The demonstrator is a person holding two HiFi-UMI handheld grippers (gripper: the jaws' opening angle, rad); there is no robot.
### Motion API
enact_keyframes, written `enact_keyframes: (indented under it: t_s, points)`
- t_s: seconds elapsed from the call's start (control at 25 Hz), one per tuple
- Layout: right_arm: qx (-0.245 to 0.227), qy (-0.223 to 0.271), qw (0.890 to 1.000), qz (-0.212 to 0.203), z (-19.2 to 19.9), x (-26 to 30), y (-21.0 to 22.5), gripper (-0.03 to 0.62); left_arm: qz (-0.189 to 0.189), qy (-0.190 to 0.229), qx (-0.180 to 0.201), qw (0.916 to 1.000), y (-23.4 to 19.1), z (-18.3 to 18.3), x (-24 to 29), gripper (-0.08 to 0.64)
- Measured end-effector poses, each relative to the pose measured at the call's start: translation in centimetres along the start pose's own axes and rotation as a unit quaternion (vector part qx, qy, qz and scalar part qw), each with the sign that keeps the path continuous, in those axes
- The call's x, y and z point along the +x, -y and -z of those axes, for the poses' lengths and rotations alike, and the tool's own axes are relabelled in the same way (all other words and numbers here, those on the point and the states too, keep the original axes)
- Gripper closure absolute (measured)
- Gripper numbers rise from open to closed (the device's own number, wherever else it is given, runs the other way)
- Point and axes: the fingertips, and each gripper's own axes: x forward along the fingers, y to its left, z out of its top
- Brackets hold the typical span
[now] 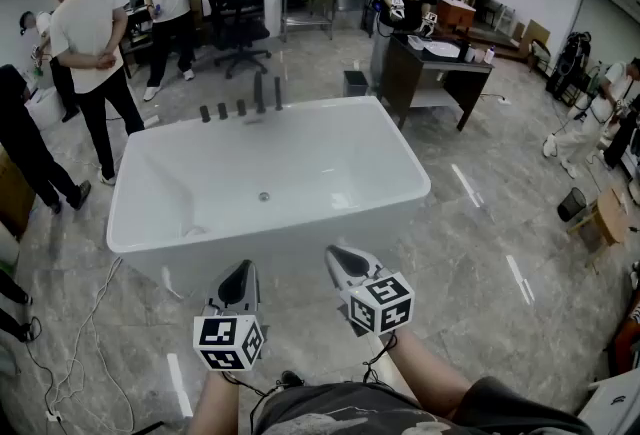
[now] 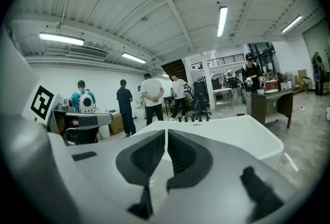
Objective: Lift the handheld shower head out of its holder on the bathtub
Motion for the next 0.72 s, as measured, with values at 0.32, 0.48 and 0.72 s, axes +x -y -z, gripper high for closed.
enact_keyframes:
  t_s: [0.32,0.48,0.72]
  points:
    - [0.002,-0.013,1.000,0.000,1.5,-1.4,-0.2,0.558,0.015,0.016,-0.004,0.9997,1.7,0.2,-1.3,0.543]
    - [0.013,-0.018,1.000,0.012,1.8,-1.8,0.0,0.558,0.022,0.014,0.000,0.9997,2.0,0.4,-2.0,0.543]
    - [0.025,0.028,0.999,0.020,0.6,-1.3,-0.8,0.557,0.017,0.014,-0.016,0.9996,-0.1,0.7,-2.2,0.543]
